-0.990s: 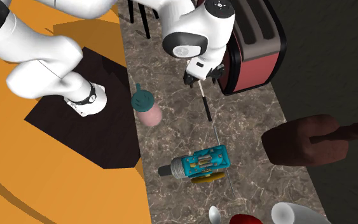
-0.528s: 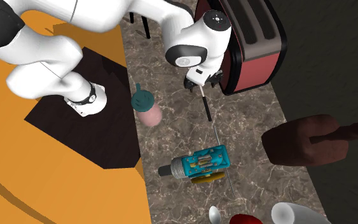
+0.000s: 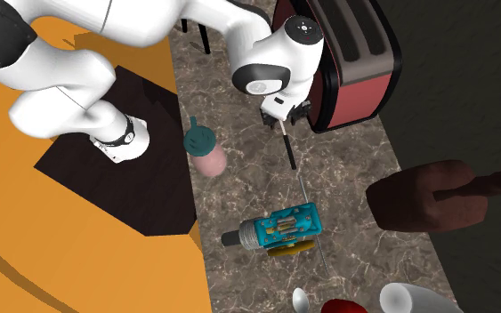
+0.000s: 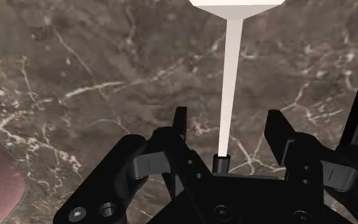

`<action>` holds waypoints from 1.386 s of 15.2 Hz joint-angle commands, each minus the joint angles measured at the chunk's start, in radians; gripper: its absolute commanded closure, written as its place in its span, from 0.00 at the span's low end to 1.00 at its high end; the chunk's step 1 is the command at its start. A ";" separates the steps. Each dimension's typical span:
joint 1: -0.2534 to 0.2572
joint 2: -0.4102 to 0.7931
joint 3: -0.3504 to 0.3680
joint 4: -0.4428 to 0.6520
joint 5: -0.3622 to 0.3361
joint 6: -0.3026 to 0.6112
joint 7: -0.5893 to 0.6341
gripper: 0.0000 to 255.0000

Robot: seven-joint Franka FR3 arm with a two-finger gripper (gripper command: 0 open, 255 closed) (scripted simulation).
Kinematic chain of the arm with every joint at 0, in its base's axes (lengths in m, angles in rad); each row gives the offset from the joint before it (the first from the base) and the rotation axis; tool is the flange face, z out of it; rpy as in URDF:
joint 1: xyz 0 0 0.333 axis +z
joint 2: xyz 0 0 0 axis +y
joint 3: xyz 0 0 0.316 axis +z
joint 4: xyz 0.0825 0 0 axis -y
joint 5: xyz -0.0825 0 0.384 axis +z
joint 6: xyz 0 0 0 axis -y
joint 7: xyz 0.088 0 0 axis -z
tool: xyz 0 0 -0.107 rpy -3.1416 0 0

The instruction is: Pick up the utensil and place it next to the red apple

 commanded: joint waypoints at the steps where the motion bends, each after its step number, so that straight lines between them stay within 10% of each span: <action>1: 0.000 0.001 0.000 0.000 0.000 0.000 0.000 1.00; 21: -0.017 -0.108 0.013 0.067 0.107 -0.143 -0.082 1.00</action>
